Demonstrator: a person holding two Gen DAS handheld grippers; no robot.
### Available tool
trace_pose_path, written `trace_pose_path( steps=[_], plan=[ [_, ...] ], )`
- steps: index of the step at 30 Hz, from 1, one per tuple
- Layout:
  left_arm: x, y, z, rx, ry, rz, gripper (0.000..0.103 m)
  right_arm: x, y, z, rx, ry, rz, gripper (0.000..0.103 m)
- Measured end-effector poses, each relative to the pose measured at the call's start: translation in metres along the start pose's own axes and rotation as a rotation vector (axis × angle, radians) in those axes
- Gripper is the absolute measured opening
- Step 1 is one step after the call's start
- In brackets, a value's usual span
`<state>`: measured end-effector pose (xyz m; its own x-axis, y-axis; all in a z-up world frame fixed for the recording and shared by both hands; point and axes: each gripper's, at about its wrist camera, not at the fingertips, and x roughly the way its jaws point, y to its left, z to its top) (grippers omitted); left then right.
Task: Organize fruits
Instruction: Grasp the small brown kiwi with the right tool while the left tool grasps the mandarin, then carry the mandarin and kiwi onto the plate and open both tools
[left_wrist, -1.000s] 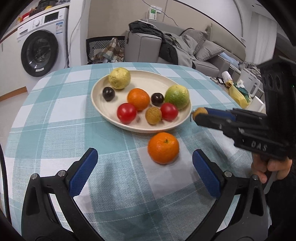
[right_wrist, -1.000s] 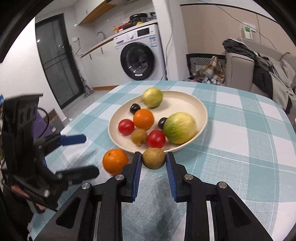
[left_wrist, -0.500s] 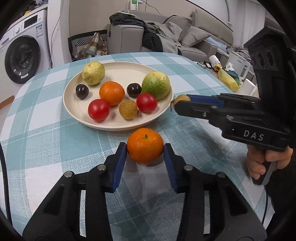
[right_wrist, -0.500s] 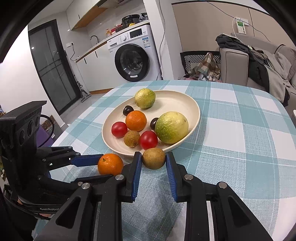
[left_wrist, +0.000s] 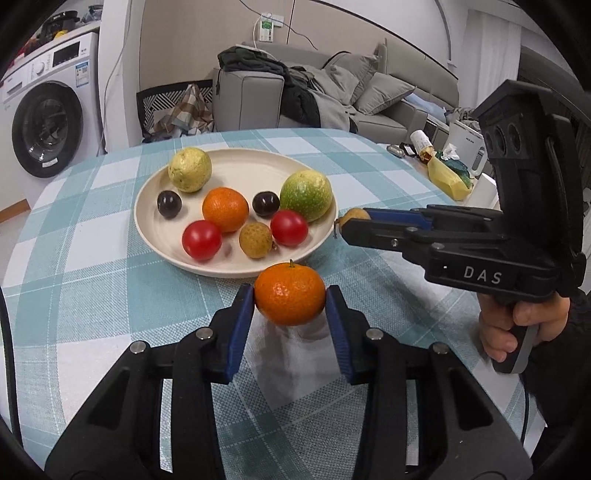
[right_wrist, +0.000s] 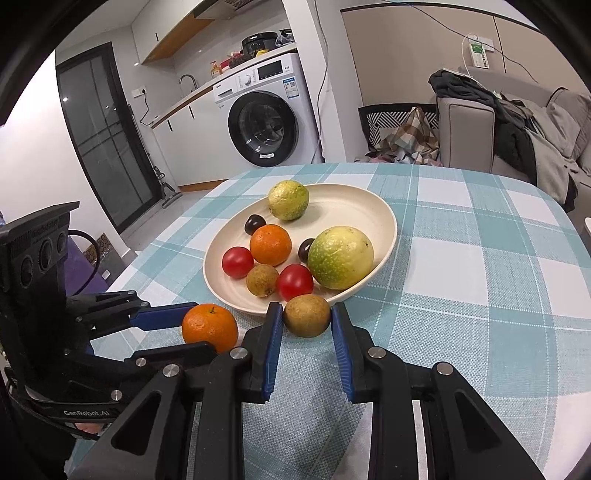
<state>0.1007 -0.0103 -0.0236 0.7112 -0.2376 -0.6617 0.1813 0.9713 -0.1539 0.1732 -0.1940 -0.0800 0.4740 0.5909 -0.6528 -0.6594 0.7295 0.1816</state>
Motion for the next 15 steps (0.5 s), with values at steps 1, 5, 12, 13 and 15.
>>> trace_pose_path(
  steps=[1, 5, 12, 13, 15],
  plan=[
    [-0.002, 0.001, 0.0, -0.003, -0.01, 0.005, 0.037, -0.001, 0.0, 0.0, 0.001, -0.005, -0.001, 0.028],
    [-0.011, 0.007, 0.004, -0.031, -0.071, 0.033, 0.037, -0.006, -0.001, 0.001, 0.007, -0.033, 0.012, 0.028],
    [-0.027, 0.026, 0.014, -0.099, -0.152, 0.066, 0.037, -0.016, 0.004, 0.005, -0.009, -0.107, 0.023, 0.028],
    [-0.027, 0.028, 0.016, -0.103, -0.158, 0.074, 0.037, -0.015, 0.005, 0.006, -0.015, -0.108, 0.021, 0.028],
    [-0.027, 0.032, 0.02, -0.107, -0.165, 0.089, 0.037, -0.013, 0.005, 0.007, -0.012, -0.108, 0.024, 0.028]
  ],
)
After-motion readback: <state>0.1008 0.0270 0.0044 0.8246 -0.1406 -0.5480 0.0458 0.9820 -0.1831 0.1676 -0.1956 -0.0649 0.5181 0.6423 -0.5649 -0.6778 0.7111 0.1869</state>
